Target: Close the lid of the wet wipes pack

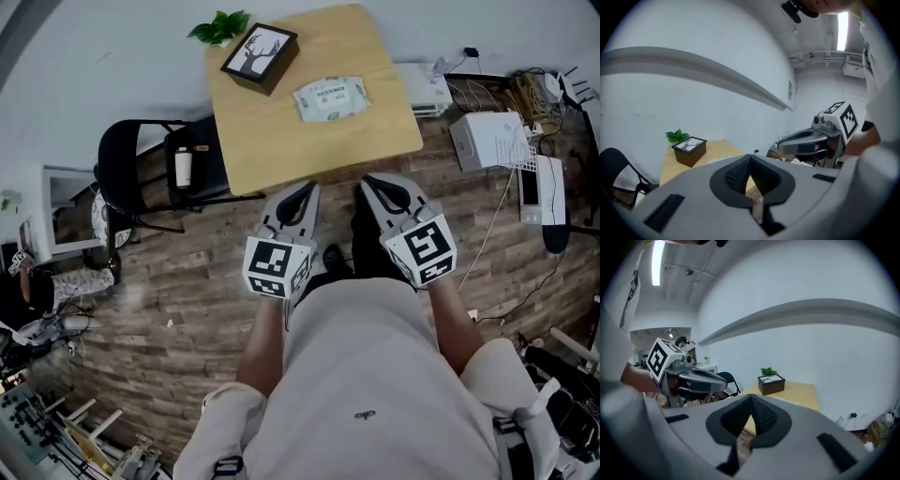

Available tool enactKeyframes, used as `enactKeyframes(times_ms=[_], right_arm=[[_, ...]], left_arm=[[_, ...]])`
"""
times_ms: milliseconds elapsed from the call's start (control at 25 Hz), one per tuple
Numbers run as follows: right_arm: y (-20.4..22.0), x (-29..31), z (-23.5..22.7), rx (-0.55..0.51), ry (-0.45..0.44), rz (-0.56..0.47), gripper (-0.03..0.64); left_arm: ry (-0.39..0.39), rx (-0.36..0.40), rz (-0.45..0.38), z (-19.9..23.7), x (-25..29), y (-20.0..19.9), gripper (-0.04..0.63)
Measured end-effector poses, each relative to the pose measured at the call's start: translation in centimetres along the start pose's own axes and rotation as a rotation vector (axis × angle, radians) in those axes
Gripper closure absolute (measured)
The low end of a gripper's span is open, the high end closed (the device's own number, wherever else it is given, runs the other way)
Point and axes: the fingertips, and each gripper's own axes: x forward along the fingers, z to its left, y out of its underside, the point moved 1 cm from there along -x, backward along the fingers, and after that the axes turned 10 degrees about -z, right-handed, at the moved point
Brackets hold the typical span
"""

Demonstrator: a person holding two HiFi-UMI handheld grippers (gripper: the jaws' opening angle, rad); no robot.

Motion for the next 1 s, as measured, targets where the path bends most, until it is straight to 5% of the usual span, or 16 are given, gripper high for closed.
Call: enactKeyframes(times_ms=[440, 1000], right_arm=[[-1.0, -4.9, 6.0, -0.031, 0.031, -0.014, 0.618], [-1.1, -7.1, 7.3, -0.047, 0.077, -0.026, 0.618]], left_arm=[[0.047, -0.002, -0.058, -4.4, -7.1, -1.3, 0.589], [0.086, 0.017, -0.09, -5.9, -8.7, -1.9, 0.589]])
